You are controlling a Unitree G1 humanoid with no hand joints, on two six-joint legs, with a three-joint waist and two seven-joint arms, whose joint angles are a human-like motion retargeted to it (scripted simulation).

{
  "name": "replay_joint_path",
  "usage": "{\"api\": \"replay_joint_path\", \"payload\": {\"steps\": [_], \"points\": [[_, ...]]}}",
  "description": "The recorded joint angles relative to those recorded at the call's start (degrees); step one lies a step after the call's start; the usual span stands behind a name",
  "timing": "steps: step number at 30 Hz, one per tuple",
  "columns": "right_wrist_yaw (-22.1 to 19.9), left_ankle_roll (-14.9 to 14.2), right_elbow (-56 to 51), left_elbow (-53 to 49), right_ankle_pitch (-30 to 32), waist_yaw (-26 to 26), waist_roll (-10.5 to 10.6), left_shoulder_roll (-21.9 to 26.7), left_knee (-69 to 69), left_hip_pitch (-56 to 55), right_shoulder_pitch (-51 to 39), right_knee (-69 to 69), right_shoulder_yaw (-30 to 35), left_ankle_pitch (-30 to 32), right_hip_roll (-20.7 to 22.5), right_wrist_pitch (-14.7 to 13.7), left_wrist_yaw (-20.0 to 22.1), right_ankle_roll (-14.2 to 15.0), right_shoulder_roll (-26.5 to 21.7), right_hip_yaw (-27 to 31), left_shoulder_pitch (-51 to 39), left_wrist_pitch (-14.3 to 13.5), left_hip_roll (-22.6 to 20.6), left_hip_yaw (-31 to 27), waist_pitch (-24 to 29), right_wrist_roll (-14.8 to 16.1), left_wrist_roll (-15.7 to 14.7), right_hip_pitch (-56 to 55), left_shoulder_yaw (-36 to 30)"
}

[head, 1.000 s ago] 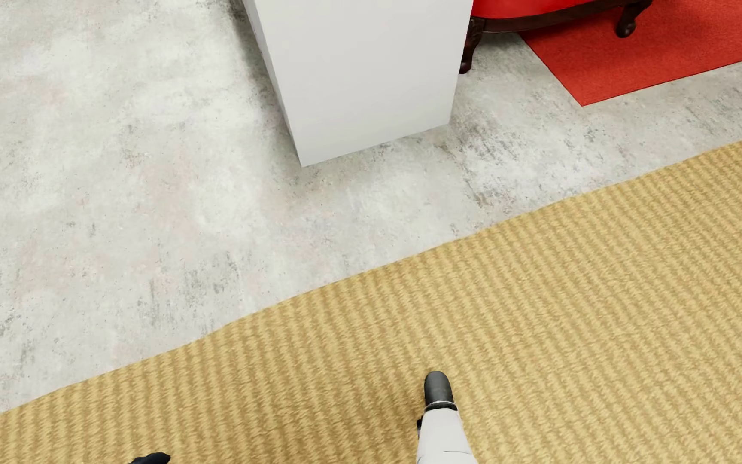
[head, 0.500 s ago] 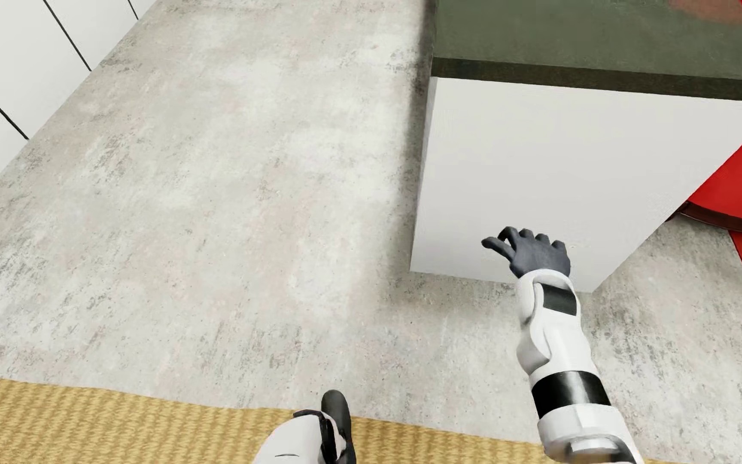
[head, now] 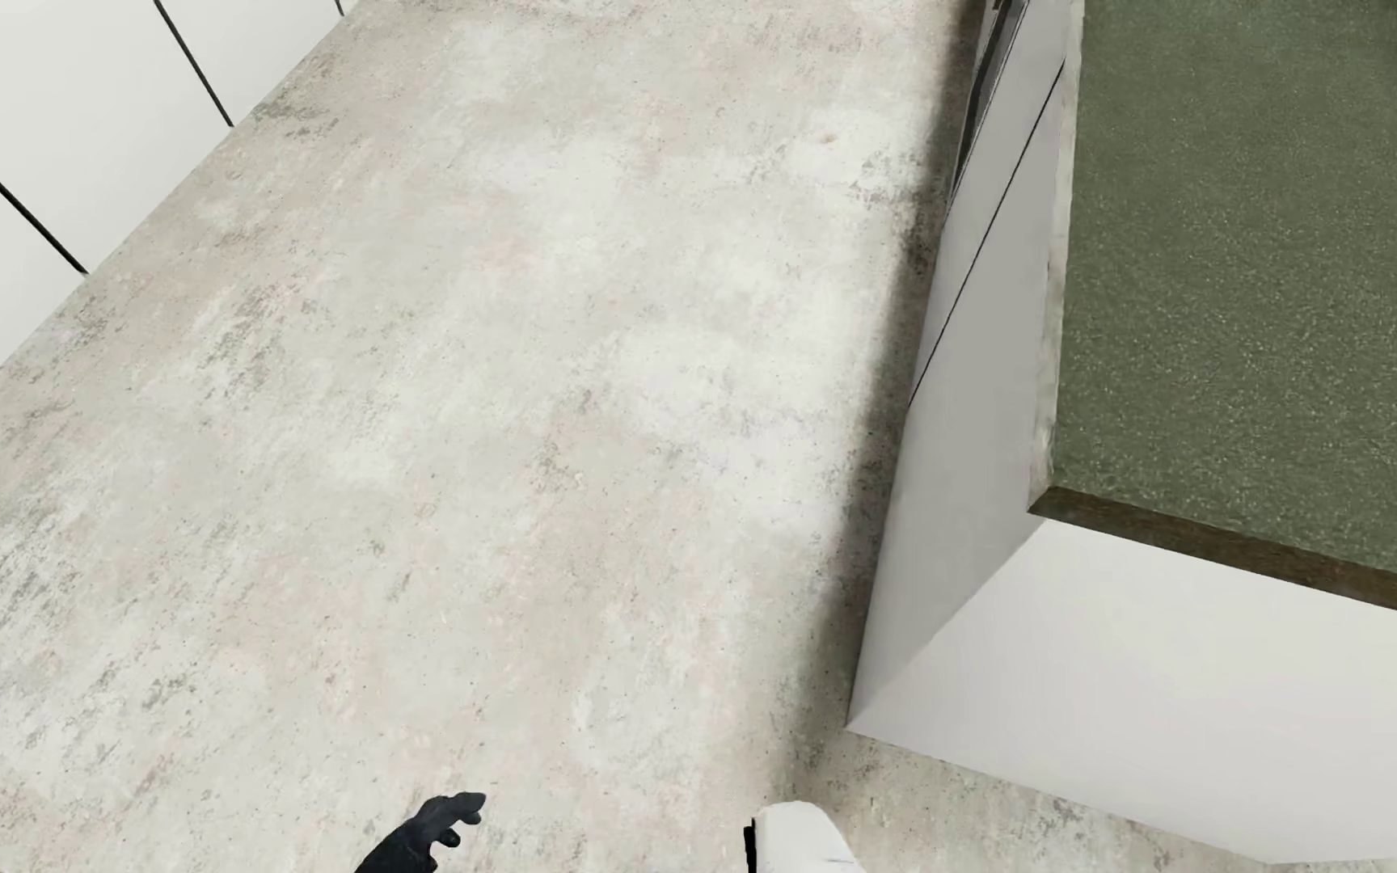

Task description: Circle the counter

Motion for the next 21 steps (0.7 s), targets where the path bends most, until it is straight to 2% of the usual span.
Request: {"api": "replay_joint_path", "payload": {"steps": [1,2,3,4,5,6,7,8,9,10,11,12,13,14,15,16,17,18,19,20,21], "points": [[1.6,-0.5,0.0,-1.8,-0.5,-0.8,0.2,1.4,-1.7,3.1,3.9,-5.9,0.8,-1.2,-1.4,-2.5,-0.6,-1.9,0.2,-1.3,-1.3,-1.0,-1.3,-2.8,-0.2,-2.0,-1.8,-3.6,-1.9],[0.7,-0.9,-1.9,-3.4,-0.7,-1.7,0.4,3.0,-2.8,5.9,8.3,-14.3,0.4,-2.5,-4.5,-5.1,-1.3,-4.6,1.0,-5.1,-3.1,-1.1,-2.5,-5.9,-0.3,-2.8,-3.0,-6.3,-4.3],[-2.1,-1.2,-4.2,-4.5,-0.6,-2.6,0.5,4.4,-3.6,8.4,12.9,-25.3,-1.5,-4.0,-7.2,-6.7,-1.9,-5.3,2.7,-10.3,-5.0,-1.1,-3.5,-8.9,-0.5,-1.9,-3.6,-7.5,-6.6],[-4.2,-1.5,-5.8,-5.0,0.3,-3.2,0.5,5.5,-4.7,11.2,16.9,-39.0,-4.0,-5.3,-8.6,-7.6,-2.1,-5.1,4.7,-16.2,-6.6,-1.2,-4.3,-11.3,-0.7,0.6,-4.4,-7.2,-8.5],[-5.4,-1.8,-6.4,-4.8,1.3,-3.6,0.4,6.3,-6.8,14.4,19.6,-54.3,-5.7,-5.7,-6.3,-8.2,-1.6,-2.9,6.5,-18.9,-7.9,-0.9,-4.8,-12.9,-0.9,3.0,-4.9,-6.4,-9.7],[-5.1,-2.2,-6.4,-3.5,0.9,-3.9,0.4,6.7,-9.2,18.1,21.3,-66.8,-6.3,-5.8,-2.7,-8.5,-1.3,2.0,7.4,-17.3,-8.7,0.4,-5.2,-13.9,-1.0,4.4,-5.0,-6.4,-10.6],[-2.7,-2.7,-5.9,-1.6,-2.4,-4.1,0.5,6.8,-10.9,21.9,22.0,-73.3,-5.0,-6.0,0.7,-9.1,-1.2,9.7,7.0,-11.1,-9.0,1.9,-5.3,-14.4,-1.1,3.3,-5.0,-7.1,-11.3],[-0.7,-2.9,-6.2,1.0,-3.4,-4.0,0.5,7.1,-11.4,25.1,21.9,-73.0,-3.3,-5.7,2.4,-9.9,-1.3,8.6,6.1,-12.0,-9.0,3.6,-5.4,-14.2,-1.3,0.8,-4.6,-7.7,-11.8],[0.3,-3.0,-7.1,4.3,-2.1,-4.0,0.5,7.3,-10.3,28.1,21.5,-66.5,-1.6,-4.7,2.8,-10.9,-1.7,6.5,4.9,-15.3,-8.5,5.1,-5.5,-13.4,-1.4,-2.8,-3.9,-8.6,-12.4],[-0.9,-2.9,-9.6,7.9,-1.4,-4.6,0.9,7.6,-8.6,30.4,21.6,-59.7,-2.8,-2.4,3.5,-10.7,-2.6,-0.8,5.2,-16.1,-8.0,6.3,-4.6,-13.5,-1.4,-3.7,-2.9,-9.2,-13.5],[-3.6,-3.2,-12.7,11.8,3.1,-5.4,1.7,7.8,-4.3,31.1,21.9,-55.0,-5.2,3.0,3.7,-9.6,-3.9,-5.8,6.2,-16.9,-7.4,8.1,-3.1,-13.4,-1.4,-3.4,-1.4,-8.9,-14.8],[-6.9,-5.6,-15.9,16.1,3.9,-6.1,2.6,7.8,4.3,29.6,22.7,-50.0,-8.4,9.1,3.3,-8.4,-4.3,-10.3,8.1,-18.4,-6.2,9.2,-0.9,-13.6,-1.3,-1.3,0.0,-8.0,-15.8],[-9.6,-10.7,-18.2,19.3,0.0,-6.7,3.5,7.6,16.3,26.2,22.6,-44.8,-12.9,15.0,3.0,-6.5,-5.2,-12.9,11.0,-19.7,-5.0,10.0,1.2,-14.6,-1.1,4.2,1.2,-7.0,-16.4],[-11.6,-13.1,-19.0,21.3,-4.2,-6.7,4.4,7.3,29.0,20.9,20.9,-42.0,-16.5,22.5,3.0,-4.6,-5.6,-12.7,13.0,-21.0,-3.8,10.4,3.7,-15.6,-0.8,9.9,2.0,-4.6,-16.2],[-13.5,-12.6,-17.7,19.7,-7.6,-6.3,5.2,7.7,39.8,14.7,16.6,-41.1,-19.0,22.9,3.7,-1.9,-5.8,-12.6,13.7,-21.7,-1.7,10.5,5.8,-17.2,-0.5,14.8,1.9,-1.3,-14.6],[-14.7,-10.2,-13.2,17.6,-9.9,-5.6,5.8,7.5,47.8,8.3,12.4,-42.3,-18.5,17.9,4.8,-0.6,-4.9,-12.6,12.5,-21.9,0.7,10.0,8.2,-18.0,-0.3,14.9,1.1,2.7,-11.9],[-14.2,-9.0,-7.4,15.3,-11.3,-4.4,6.2,6.4,52.7,2.0,6.7,-44.7,-15.0,15.7,6.3,1.1,-2.5,-12.4,10.3,-21.6,3.4,9.3,11.2,-18.3,-0.3,10.4,-0.4,7.3,-8.5],[-12.2,-7.6,-1.9,12.7,-12.2,-3.0,6.5,5.2,54.4,-3.7,0.7,-48.0,-8.1,14.9,7.8,0.8,-1.1,-12.2,7.3,-20.5,6.0,7.9,14.0,-18.1,-0.4,1.8,-2.2,12.2,-5.4],[-11.1,-6.1,0.5,10.6,-13.1,-1.4,6.7,4.6,53.2,-8.7,-4.6,-50.8,-1.3,14.6,9.2,-2.6,-0.6,-11.9,4.7,-19.0,8.0,7.1,16.3,-17.6,-0.6,-6.1,-3.2,16.7,-3.2],[-11.5,-5.8,-0.6,8.5,-14.2,0.2,6.7,4.6,49.2,-13.2,-9.2,-53.3,1.6,14.3,10.2,-6.4,-0.2,-11.7,3.5,-17.1,9.5,6.0,17.7,-16.7,-0.9,-9.3,-3.5,20.7,-2.1],[-11.6,-5.4,-3.6,7.1,-15.5,1.5,6.6,4.9,42.7,-16.6,-13.1,-55.1,1.8,13.9,11.0,-9.1,-0.1,-11.4,2.8,-15.0,10.5,5.0,18.3,-15.6,-1.2,-8.7,-3.4,24.5,-1.6]]}}
